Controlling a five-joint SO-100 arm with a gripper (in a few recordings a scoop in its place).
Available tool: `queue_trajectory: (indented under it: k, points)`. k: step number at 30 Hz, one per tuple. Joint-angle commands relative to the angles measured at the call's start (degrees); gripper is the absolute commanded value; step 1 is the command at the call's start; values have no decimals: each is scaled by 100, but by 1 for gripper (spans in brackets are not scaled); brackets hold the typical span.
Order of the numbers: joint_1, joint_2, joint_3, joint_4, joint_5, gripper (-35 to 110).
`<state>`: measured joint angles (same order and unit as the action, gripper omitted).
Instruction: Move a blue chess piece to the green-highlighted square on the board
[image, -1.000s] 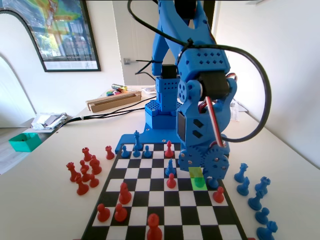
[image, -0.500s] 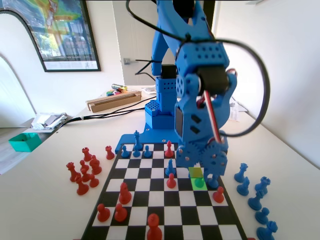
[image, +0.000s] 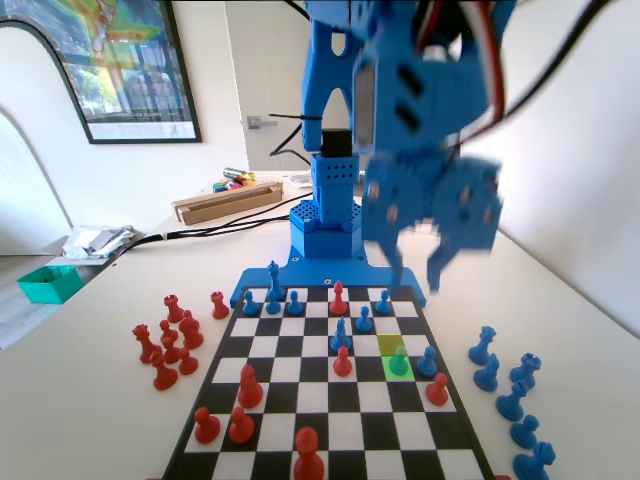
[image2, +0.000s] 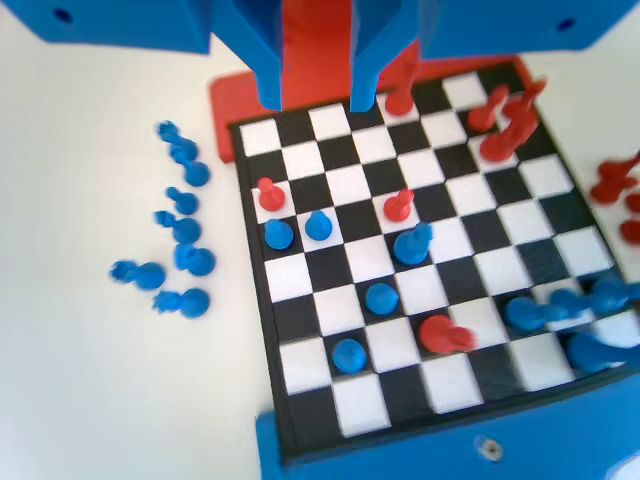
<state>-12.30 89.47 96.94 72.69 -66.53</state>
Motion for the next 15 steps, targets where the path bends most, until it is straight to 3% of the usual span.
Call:
queue_trajectory:
  k: [1,15]
  points:
    - [-97,1266,-378,879,-589,8]
    - [167,4201,-158,2751,-1925,1]
